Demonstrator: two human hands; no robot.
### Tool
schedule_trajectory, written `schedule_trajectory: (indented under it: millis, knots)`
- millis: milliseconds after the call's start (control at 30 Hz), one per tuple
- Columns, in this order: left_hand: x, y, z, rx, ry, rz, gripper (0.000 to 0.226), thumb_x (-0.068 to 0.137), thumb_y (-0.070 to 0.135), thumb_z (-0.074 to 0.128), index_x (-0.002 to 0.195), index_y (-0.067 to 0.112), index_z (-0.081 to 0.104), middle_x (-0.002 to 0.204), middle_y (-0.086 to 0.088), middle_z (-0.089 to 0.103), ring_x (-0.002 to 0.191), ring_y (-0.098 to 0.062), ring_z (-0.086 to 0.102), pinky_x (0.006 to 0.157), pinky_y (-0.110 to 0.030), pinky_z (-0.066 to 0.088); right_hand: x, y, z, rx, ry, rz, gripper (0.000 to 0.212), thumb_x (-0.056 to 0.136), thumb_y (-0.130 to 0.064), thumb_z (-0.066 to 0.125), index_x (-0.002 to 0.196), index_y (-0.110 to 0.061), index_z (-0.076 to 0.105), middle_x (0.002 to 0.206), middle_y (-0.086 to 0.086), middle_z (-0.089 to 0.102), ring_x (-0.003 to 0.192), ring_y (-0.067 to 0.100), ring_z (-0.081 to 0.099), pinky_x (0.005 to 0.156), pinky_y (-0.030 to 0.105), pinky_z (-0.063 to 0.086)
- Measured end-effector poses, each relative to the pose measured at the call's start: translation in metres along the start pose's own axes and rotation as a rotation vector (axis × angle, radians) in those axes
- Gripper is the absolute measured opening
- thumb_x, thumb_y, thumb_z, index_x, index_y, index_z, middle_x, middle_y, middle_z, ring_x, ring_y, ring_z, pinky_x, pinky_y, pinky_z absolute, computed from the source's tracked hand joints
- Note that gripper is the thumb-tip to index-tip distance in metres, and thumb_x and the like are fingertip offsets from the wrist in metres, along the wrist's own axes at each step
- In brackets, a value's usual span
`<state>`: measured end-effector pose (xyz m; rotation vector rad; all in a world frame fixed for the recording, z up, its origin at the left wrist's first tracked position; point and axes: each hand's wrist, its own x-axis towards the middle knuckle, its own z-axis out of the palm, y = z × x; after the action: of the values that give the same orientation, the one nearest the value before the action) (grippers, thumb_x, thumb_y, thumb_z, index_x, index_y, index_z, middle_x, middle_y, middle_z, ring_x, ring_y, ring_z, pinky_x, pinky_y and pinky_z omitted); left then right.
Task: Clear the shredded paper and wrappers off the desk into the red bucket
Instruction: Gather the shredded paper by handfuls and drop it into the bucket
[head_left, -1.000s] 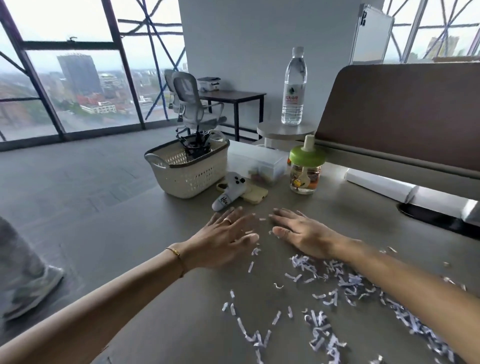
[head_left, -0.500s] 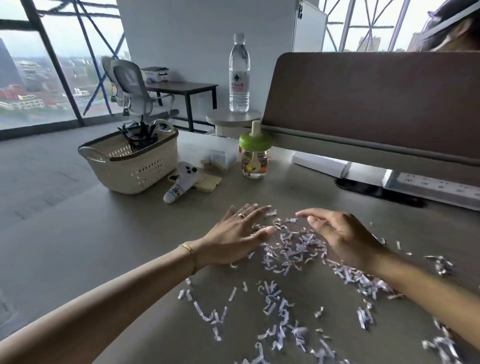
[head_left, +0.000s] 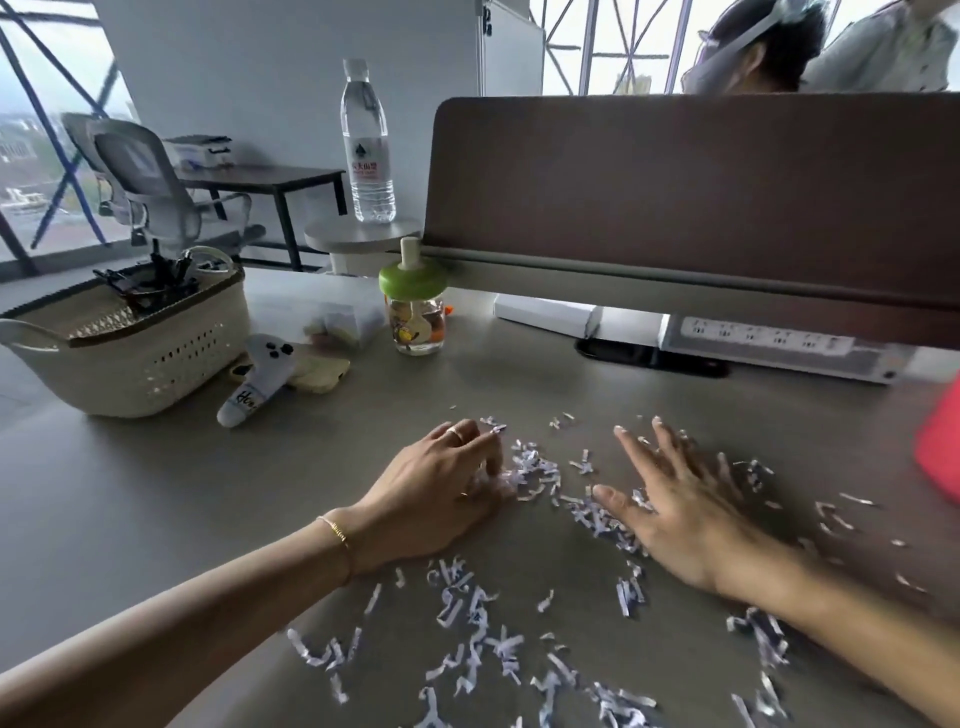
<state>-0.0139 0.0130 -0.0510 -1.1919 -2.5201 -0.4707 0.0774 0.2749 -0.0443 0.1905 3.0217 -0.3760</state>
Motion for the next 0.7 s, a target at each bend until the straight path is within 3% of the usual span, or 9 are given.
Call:
schedule_trajectory:
  millis: [200,300,367,433,467,533,600,700]
  knots:
    - [0.000,0.003,-0.002,0.095,0.010,0.026,0.038,0.095,0.048,0.045,0.071,0.018,0.043,0.068,0.007,0.046,0.063,-0.023,0.048,0.053,-0.033,0.039,0.007,-0.024,0.008,0.071,0.015,-0.138,0.100,0.068,-0.091,0.002,0.156,-0.047,-0.013,0.169,0.000,-0.020,0.156,0.021,-0.018,0.124,0.043,-0.016]
    - [-0.002,0.005,-0.003,0.124,0.026,-0.018,0.037,0.093,0.045,0.043,0.069,0.017,0.040,0.065,0.004,0.049,0.061,-0.026,0.047,0.051,-0.033,0.036,0.022,-0.047,0.014,0.040,-0.003,-0.285,0.096,0.074,-0.092,0.008,0.156,-0.047,-0.013,0.168,0.000,-0.021,0.156,0.022,-0.018,0.125,0.045,-0.013]
    - [-0.004,0.006,-0.004,0.125,0.041,-0.050,0.034,0.091,0.042,0.045,0.068,0.018,0.038,0.063,0.002,0.050,0.060,-0.028,0.045,0.051,-0.033,0.032,0.033,-0.058,0.016,0.005,-0.001,-0.356,0.085,0.088,-0.081,0.027,0.158,-0.045,-0.004,0.170,0.002,-0.014,0.157,0.023,-0.011,0.127,0.044,-0.008]
    - [-0.004,0.007,-0.005,0.138,0.056,-0.084,0.034,0.089,0.040,0.048,0.066,0.017,0.038,0.060,0.003,0.045,0.057,-0.027,0.037,0.051,-0.031,0.026,0.046,-0.061,0.014,0.003,0.051,-0.410,0.075,0.091,-0.074,0.035,0.158,-0.042,0.020,0.170,0.006,0.009,0.157,0.026,0.009,0.126,0.043,0.007]
    - [-0.003,0.007,-0.005,0.148,0.056,-0.093,0.034,0.088,0.039,0.049,0.066,0.016,0.038,0.058,0.003,0.042,0.056,-0.026,0.035,0.052,-0.031,0.025,0.051,-0.061,0.012,0.003,0.104,-0.429,0.070,0.090,-0.073,0.036,0.152,-0.039,0.035,0.165,0.007,0.026,0.152,0.027,0.023,0.123,0.043,0.019]
    - [-0.002,0.007,-0.004,0.157,0.043,-0.094,0.035,0.088,0.038,0.049,0.065,0.014,0.040,0.057,0.003,0.040,0.056,-0.028,0.039,0.052,-0.031,0.026,0.056,-0.056,0.008,-0.020,0.233,-0.489,0.049,0.092,-0.062,0.045,0.128,-0.032,0.057,0.134,0.001,0.053,0.127,0.024,0.049,0.107,0.041,0.042]
    - [-0.001,0.006,-0.003,0.156,0.029,-0.083,0.038,0.089,0.039,0.048,0.063,0.012,0.039,0.055,-0.001,0.045,0.056,-0.031,0.045,0.050,-0.032,0.031,0.055,-0.051,0.006,-0.043,0.332,-0.550,0.026,0.094,-0.051,0.051,0.104,-0.028,0.059,0.105,-0.004,0.056,0.104,0.020,0.054,0.085,0.040,0.050]
    - [0.000,0.006,-0.001,0.158,0.028,-0.063,0.044,0.091,0.039,0.049,0.059,0.013,0.036,0.052,-0.005,0.046,0.054,-0.033,0.043,0.049,-0.031,0.032,0.044,-0.045,0.008,-0.059,0.398,-0.578,0.020,0.096,-0.042,0.049,0.088,-0.024,0.053,0.088,-0.003,0.055,0.088,0.024,0.059,0.066,0.039,0.050]
